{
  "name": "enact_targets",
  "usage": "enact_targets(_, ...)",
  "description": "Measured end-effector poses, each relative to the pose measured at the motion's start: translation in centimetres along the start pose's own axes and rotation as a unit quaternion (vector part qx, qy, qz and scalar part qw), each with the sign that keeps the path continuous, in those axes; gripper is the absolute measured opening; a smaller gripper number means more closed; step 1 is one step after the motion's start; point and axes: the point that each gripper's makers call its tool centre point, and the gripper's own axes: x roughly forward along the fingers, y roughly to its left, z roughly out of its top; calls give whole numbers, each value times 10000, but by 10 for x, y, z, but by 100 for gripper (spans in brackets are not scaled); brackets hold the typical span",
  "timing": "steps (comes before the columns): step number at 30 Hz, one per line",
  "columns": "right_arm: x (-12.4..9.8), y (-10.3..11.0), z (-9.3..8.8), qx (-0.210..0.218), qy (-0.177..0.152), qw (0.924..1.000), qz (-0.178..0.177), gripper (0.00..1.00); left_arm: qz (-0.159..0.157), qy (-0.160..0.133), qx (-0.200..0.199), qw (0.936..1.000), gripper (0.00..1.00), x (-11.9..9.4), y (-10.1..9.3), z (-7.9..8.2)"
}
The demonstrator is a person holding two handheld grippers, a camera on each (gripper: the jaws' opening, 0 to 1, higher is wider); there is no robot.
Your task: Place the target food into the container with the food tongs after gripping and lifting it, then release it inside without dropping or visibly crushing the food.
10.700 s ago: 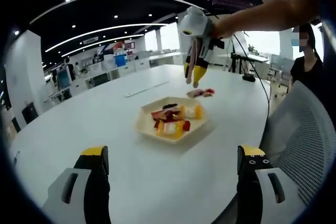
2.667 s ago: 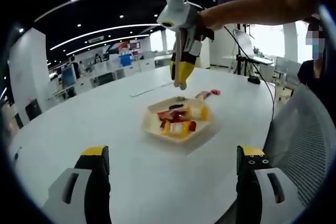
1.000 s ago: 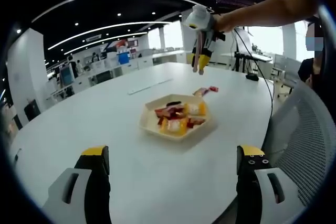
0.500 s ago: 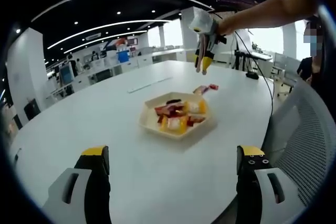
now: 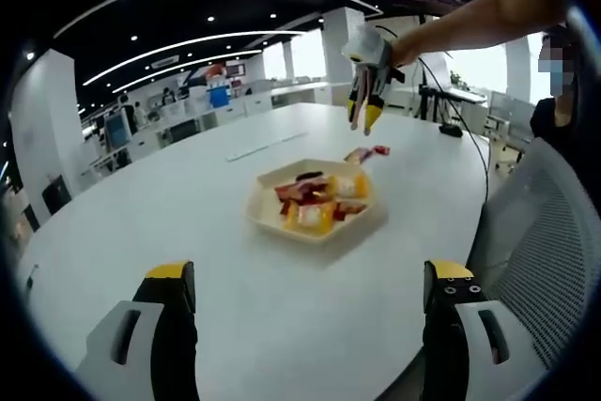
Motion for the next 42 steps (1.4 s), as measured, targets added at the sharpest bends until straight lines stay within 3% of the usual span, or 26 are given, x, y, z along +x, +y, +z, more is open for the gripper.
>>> enact_targets(14, 5, -9, -14, 63, 68, 9999, 52, 28, 25, 75, -40, 10000, 98, 1, 2, -3)
enact_targets(38, 59, -8, -45, -31, 257, 9994, 210, 28, 65, 206, -27, 9998, 97, 1, 3, -9)
enact_targets(42, 59, -11, -42, 311, 115, 9992, 218, 26, 75, 228, -4, 9997, 96, 1, 3, -9)
